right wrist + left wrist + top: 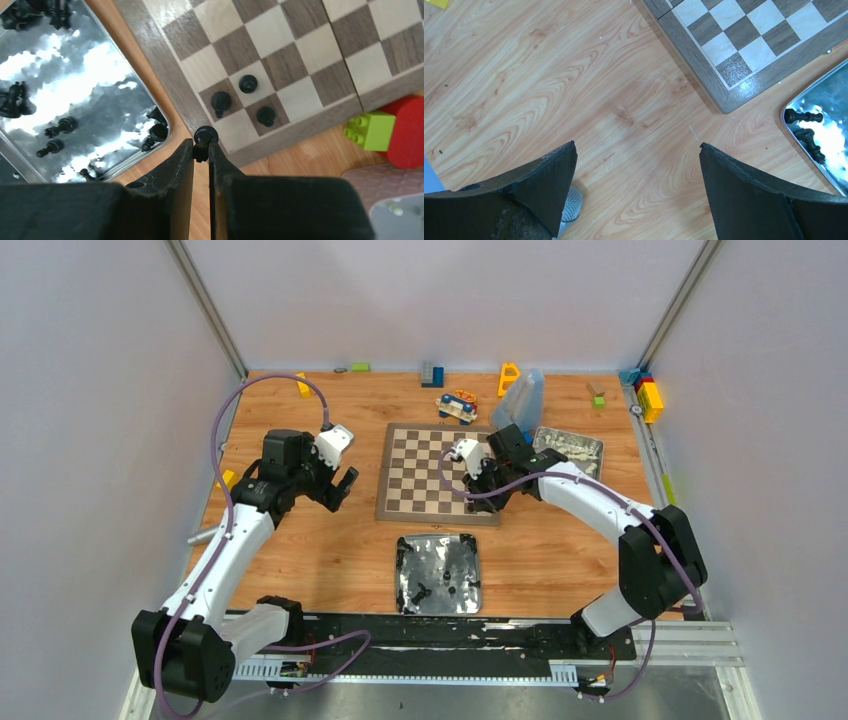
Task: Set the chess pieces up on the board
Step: Place the chess piece on the chessboard.
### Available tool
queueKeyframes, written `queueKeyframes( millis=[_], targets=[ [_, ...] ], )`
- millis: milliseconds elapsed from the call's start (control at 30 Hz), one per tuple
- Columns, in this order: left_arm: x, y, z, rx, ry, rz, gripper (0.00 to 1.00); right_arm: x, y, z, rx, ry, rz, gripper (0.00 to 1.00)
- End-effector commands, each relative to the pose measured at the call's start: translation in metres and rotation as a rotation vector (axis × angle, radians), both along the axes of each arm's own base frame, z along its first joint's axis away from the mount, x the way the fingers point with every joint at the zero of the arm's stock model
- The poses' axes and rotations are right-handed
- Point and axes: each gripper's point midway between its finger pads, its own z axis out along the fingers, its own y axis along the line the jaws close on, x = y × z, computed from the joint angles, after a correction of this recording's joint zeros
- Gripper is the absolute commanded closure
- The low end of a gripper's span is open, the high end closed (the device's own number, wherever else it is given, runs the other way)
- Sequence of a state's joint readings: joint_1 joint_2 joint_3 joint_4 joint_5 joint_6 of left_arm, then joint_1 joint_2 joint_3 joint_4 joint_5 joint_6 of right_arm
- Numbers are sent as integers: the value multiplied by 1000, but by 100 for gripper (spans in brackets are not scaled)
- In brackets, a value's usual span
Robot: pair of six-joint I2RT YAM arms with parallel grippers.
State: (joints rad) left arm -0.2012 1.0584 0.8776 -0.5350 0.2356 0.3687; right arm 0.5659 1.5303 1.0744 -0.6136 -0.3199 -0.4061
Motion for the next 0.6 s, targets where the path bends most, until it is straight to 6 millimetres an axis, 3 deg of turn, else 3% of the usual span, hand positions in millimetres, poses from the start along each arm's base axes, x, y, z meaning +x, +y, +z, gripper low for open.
queueKeyframes(
  millis=[0, 333, 567],
  targets=[
    [5, -4, 10, -25, -33, -13, 0, 15, -15, 9, -12, -33, -36, 96],
    [5, -4, 10, -24, -30, -16, 0, 31, -23, -19, -65, 10, -79, 95],
    [5, -5, 8, -24, -26, -19, 0, 38, -22, -22, -66, 9, -88, 94]
  ],
)
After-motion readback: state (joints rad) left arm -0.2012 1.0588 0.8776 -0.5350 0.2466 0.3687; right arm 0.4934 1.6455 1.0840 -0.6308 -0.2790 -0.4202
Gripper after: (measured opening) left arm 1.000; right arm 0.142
